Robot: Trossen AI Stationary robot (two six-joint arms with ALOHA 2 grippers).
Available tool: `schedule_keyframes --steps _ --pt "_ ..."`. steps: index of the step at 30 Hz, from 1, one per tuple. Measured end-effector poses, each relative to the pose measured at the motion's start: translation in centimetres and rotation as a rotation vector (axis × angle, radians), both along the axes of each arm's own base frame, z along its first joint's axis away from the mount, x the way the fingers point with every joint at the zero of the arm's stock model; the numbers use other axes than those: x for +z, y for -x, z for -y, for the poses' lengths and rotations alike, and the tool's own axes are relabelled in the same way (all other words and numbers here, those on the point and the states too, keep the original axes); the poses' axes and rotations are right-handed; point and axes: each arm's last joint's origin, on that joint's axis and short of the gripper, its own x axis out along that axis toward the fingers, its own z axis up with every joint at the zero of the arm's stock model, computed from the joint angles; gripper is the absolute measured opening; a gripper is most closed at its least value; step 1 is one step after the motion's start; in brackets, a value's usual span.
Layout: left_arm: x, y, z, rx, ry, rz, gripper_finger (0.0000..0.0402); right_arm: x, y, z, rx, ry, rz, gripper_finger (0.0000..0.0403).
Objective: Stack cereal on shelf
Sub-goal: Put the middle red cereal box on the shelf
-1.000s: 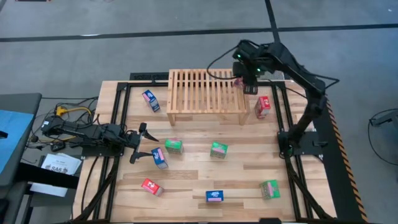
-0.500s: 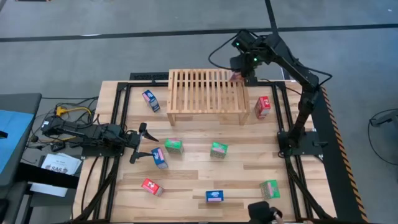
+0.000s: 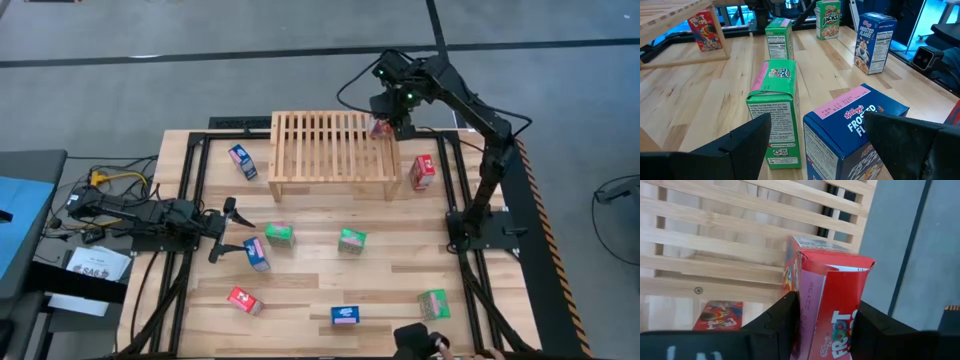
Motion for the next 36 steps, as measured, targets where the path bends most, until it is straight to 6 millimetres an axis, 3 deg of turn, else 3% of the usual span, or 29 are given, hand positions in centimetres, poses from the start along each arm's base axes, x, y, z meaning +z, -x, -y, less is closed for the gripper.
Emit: schedule_keyframes --steps 17,28,36 --pt "0.0 0.0 0.0 0.0 0.0 0.0 0.0307 -1.2 -0.6 1.3 -0.063 -0.029 -0.011 0.0167" --pt "0.0 0.0 0.0 0.0 0.0 0.0 0.0307 -1.4 -0.7 1.6 -0.06 -0.017 -0.012 0.024" --pt "0.0 0.0 0.0 0.0 0.0 0.0 0.0307 -1.3 -0.7 1.6 -0.062 -0.001 -0.018 0.025"
